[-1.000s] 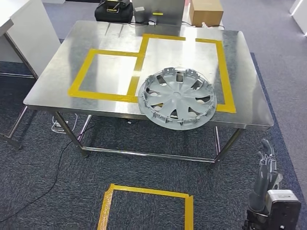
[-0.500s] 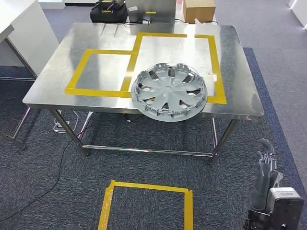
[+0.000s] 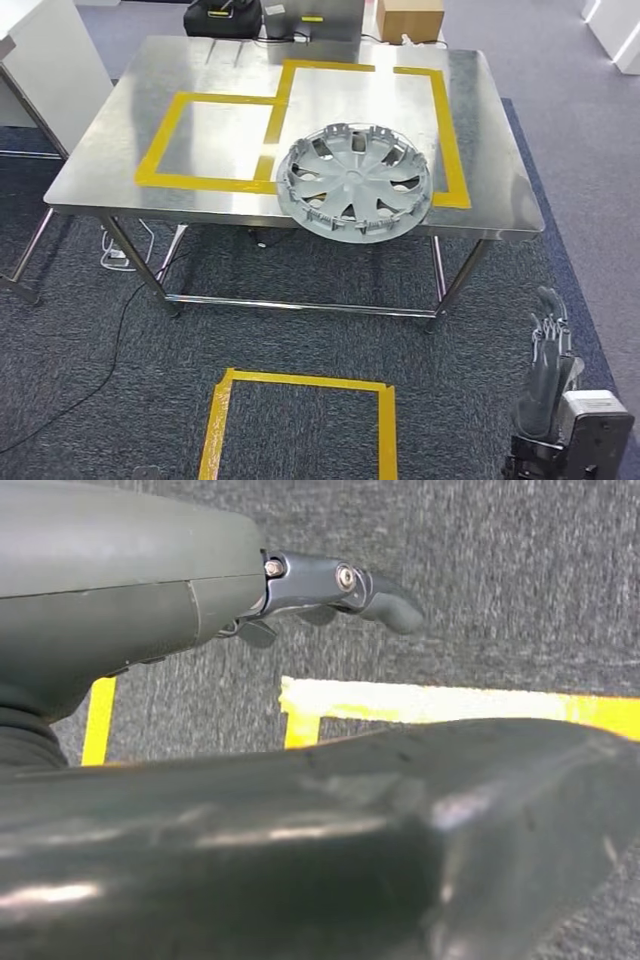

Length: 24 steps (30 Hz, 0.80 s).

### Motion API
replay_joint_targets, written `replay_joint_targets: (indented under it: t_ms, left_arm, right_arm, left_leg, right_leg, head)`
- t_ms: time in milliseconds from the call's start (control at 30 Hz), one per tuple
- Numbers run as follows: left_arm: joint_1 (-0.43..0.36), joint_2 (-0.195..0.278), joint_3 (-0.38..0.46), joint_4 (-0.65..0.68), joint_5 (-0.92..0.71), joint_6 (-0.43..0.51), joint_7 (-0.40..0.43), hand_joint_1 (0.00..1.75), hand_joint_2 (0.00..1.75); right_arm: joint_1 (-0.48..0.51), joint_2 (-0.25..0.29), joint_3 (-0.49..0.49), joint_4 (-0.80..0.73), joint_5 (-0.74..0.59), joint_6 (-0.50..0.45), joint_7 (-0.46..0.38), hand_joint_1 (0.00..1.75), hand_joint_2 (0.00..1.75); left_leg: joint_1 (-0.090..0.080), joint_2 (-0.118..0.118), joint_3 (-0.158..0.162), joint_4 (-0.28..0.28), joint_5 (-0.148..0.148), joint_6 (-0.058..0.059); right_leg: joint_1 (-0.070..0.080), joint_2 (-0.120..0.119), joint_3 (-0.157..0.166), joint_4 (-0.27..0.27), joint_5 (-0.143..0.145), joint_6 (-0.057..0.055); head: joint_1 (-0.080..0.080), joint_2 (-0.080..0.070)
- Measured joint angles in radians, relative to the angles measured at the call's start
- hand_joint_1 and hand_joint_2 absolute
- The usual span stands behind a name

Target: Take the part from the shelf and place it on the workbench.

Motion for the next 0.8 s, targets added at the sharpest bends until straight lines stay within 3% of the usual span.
replay_joint_targets:
  t_ms: [67, 100, 133, 167, 233, 300, 400, 467, 567, 600, 633, 667, 733, 800]
  left_arm:
    - [0.001, -0.001, 0.001, 0.000, -0.001, 0.000, 0.000, 0.00, 0.00]
    - [0.002, -0.001, 0.001, 0.000, -0.001, -0.001, 0.000, 0.00, 0.00]
    - [0.002, -0.001, 0.001, 0.000, -0.001, 0.000, 0.000, 0.00, 0.00]
    - [0.002, -0.001, 0.001, 0.000, -0.002, 0.000, 0.000, 0.00, 0.00]
    - [0.001, -0.002, 0.001, 0.000, -0.002, 0.000, 0.000, 0.00, 0.00]
    - [0.000, -0.002, 0.002, 0.000, -0.003, 0.000, 0.000, 0.00, 0.00]
    - [0.000, -0.001, 0.002, 0.000, -0.005, -0.001, -0.001, 0.00, 0.00]
    - [0.000, -0.001, 0.002, 0.000, -0.006, -0.003, -0.002, 0.00, 0.00]
    - [0.001, 0.000, 0.002, 0.000, -0.008, -0.010, -0.007, 0.00, 0.00]
    - [0.003, -0.001, 0.003, 0.000, -0.009, -0.011, -0.007, 0.00, 0.00]
    - [0.004, -0.001, 0.004, 0.000, -0.008, -0.011, -0.006, 0.00, 0.00]
    - [0.004, -0.001, 0.004, 0.000, -0.008, -0.011, -0.004, 0.00, 0.00]
    - [0.004, -0.001, 0.006, 0.000, -0.004, -0.011, 0.003, 0.00, 0.00]
    - [0.003, 0.000, 0.007, 0.000, -0.002, -0.012, 0.008, 0.00, 0.00]
  right_arm:
    - [-0.002, 0.000, 0.001, 0.003, 0.000, 0.001, 0.001, 0.00, 0.00]
    - [-0.002, 0.000, 0.001, 0.005, 0.000, 0.001, 0.001, 0.00, 0.00]
    - [-0.001, 0.000, 0.001, 0.006, 0.000, 0.001, 0.002, 0.00, 0.00]
    - [-0.001, 0.000, 0.001, 0.007, 0.000, 0.001, 0.002, 0.00, 0.00]
    - [-0.003, 0.000, 0.001, 0.008, 0.000, 0.002, 0.002, 0.00, 0.00]
    - [-0.004, 0.000, 0.001, 0.009, 0.000, 0.002, 0.002, 0.00, 0.00]
    - [-0.003, 0.000, 0.001, 0.010, 0.003, 0.001, 0.001, 0.00, 0.00]
    - [-0.003, 0.000, 0.001, 0.010, 0.010, -0.003, 0.001, 0.00, 0.00]
    - [-0.003, 0.000, 0.000, 0.010, 0.029, -0.010, 0.003, 0.00, 0.00]
    - [-0.002, 0.000, 0.000, 0.010, 0.033, -0.012, 0.004, 0.00, 0.00]
    - [-0.002, 0.000, 0.000, 0.010, 0.036, -0.014, 0.005, 0.00, 0.00]
    - [-0.002, 0.000, 0.000, 0.011, 0.038, -0.015, 0.006, 0.00, 0.00]
    - [-0.003, 0.000, 0.000, 0.011, 0.042, -0.017, 0.008, 0.00, 0.00]
    - [-0.004, 0.000, 0.000, 0.011, 0.047, -0.019, 0.010, 0.00, 0.00]
  left_leg:
    - [-0.001, 0.009, -0.008, 0.001, 0.003, 0.002]
    - [-0.001, 0.014, -0.010, 0.001, 0.005, 0.002]
    - [-0.002, 0.019, -0.012, 0.002, 0.006, 0.002]
    - [-0.001, 0.023, -0.012, 0.004, 0.007, 0.001]
    - [-0.003, 0.030, -0.013, 0.010, 0.006, -0.002]
    - [-0.008, 0.034, -0.017, 0.018, 0.005, -0.010]
    - [-0.010, 0.042, -0.023, 0.023, 0.008, -0.025]
    - [-0.008, 0.034, -0.037, 0.058, -0.021, -0.035]
    - [-0.003, 0.016, -0.111, 0.239, -0.124, -0.048]
    - [-0.003, 0.016, -0.131, 0.292, -0.142, -0.049]
    - [-0.002, 0.015, -0.138, 0.313, -0.142, -0.049]
    - [-0.002, 0.015, -0.127, 0.297, -0.123, -0.047]
    - [-0.003, 0.012, -0.061, 0.168, -0.054, -0.037]
    - [-0.006, 0.006, -0.009, 0.054, -0.015, -0.026]
  right_leg:
    - [-0.002, -0.003, -0.062, 0.138, -0.059, 0.008]
    - [-0.002, -0.004, -0.080, 0.180, -0.070, 0.010]
    - [-0.002, -0.005, -0.077, 0.181, -0.059, 0.012]
    - [-0.002, -0.007, -0.053, 0.141, -0.031, 0.012]
    - [-0.001, -0.026, 0.030, -0.009, 0.031, 0.009]
    - [0.002, -0.042, 0.081, -0.104, 0.054, 0.000]
    - [0.003, -0.038, 0.082, -0.114, 0.058, -0.020]
    - [0.000, -0.034, 0.078, -0.116, 0.066, -0.033]
    - [0.000, -0.030, 0.069, -0.116, 0.072, -0.044]
    - [0.000, -0.028, 0.067, -0.115, 0.073, -0.045]
    - [0.001, -0.026, 0.064, -0.113, 0.074, -0.045]
    - [0.001, -0.024, 0.064, -0.112, 0.074, -0.045]
    - [0.001, -0.020, 0.064, -0.108, 0.075, -0.044]
    - [0.004, -0.017, 0.059, -0.103, 0.077, -0.039]
  head:
    - [0.001, 0.000]
    - [0.001, 0.000]
    - [0.001, 0.000]
    - [0.001, 0.000]
    - [0.002, 0.000]
    - [0.001, 0.000]
    - [0.001, 0.000]
    - [0.000, 0.000]
    - [-0.002, 0.000]
    - [-0.001, 0.000]
    - [-0.001, 0.000]
    - [-0.001, 0.000]
    - [-0.002, 0.000]
    - [-0.001, 0.000]
